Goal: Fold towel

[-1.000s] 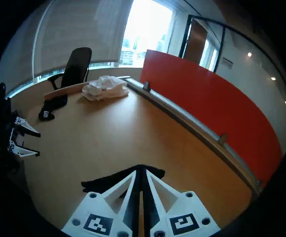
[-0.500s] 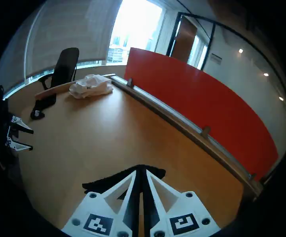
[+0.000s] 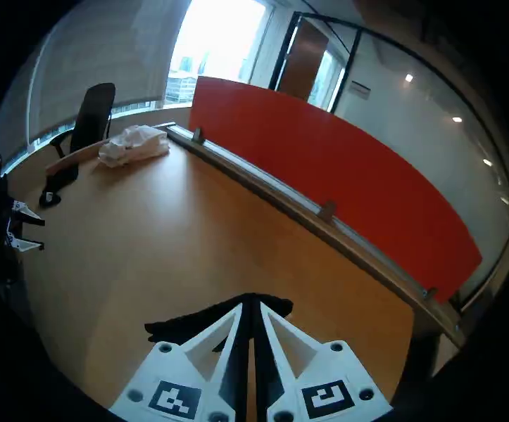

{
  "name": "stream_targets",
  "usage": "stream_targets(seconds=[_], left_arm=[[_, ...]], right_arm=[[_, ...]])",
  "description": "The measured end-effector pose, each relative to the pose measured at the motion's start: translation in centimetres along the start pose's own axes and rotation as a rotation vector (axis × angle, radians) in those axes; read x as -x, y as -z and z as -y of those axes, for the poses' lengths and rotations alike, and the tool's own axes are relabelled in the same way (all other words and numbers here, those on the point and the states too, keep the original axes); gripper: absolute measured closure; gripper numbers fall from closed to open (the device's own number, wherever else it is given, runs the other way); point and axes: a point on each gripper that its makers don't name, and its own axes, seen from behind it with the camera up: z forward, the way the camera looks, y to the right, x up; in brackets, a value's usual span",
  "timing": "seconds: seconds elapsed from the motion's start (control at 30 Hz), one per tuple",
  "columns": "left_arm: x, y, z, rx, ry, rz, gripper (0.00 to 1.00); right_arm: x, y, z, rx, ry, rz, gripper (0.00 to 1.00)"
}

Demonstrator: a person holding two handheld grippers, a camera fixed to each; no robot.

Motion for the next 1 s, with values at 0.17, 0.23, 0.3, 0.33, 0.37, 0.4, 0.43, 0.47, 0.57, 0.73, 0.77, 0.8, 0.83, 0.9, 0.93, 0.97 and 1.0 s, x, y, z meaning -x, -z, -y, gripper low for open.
stream_targets(seconds=[0.17,0.23,0.3,0.33,0.37,0.4,0.43,0.47,0.57,0.73,0.77,0.8,0.83,0.9,0.93,0.97,1.0], left_arm=[[0.1,-0.1,-0.2,0.0,0.0,0.008,0.04],[0.1,-0.1,-0.2,0.001,-0.003,0.01,0.04],[0.0,-0.2,-0.3,0.001,-0.007,0.011,0.04],[0.0,-0.2,-0.4,0.002,-0.008,0.011,0.04],[-0.1,-0.3,-0.4,0.002,-0.009,0.012,0.04],[-0.1,-0.3,-0.5,0.003,-0.01,0.013,0.04],[-0.1,-0.3,-0.5,0.003,-0.01,0.014,0.04],[-0.1,-0.3,-0.5,0.003,-0.01,0.014,0.04],[-0.2,-0.4,-0.6,0.003,-0.012,0.016,0.04],[-0.2,-0.5,-0.6,0.002,-0.015,0.019,0.04],[-0.2,-0.5,-0.7,0.001,-0.016,0.019,0.04],[-0.2,-0.5,-0.7,0.002,-0.016,0.02,0.04],[-0.2,-0.5,-0.7,0.002,-0.016,0.021,0.04],[-0.1,-0.5,-0.8,0.003,-0.016,0.023,0.04],[-0.1,-0.5,-0.9,0.004,-0.016,0.025,0.04],[-0.1,-0.5,-0.9,0.005,-0.016,0.026,0.04],[-0.1,-0.5,-1.0,0.006,-0.018,0.027,0.04]], right_arm=[[1.2,1.0,-2.4,0.03,-0.016,0.014,0.97],[1.7,1.4,-3.3,0.043,-0.019,0.022,0.97],[2.2,1.8,-4.3,0.056,-0.022,0.03,0.97],[2.4,2.0,-4.7,0.061,-0.023,0.033,0.97],[2.6,2.1,-5.1,0.067,-0.025,0.036,0.97],[2.8,2.3,-5.5,0.073,-0.027,0.039,0.97],[3.0,2.4,-5.9,0.079,-0.028,0.041,0.97],[3.2,2.6,-6.3,0.084,-0.029,0.044,0.97],[3.6,3.1,-7.6,0.102,-0.031,0.053,0.97],[4.5,4.2,-9.7,0.136,-0.038,0.068,0.97],[4.6,4.4,-10.1,0.143,-0.039,0.071,0.97],[4.8,4.6,-10.5,0.15,-0.042,0.074,0.97],[5.0,4.8,-10.8,0.156,-0.045,0.076,0.97],[5.4,5.3,-11.6,0.169,-0.052,0.081,0.97],[5.6,5.5,-11.9,0.174,-0.056,0.084,0.97],[5.7,5.6,-12.2,0.179,-0.059,0.086,0.97],[5.9,5.9,-12.6,0.185,-0.062,0.089,0.97]])
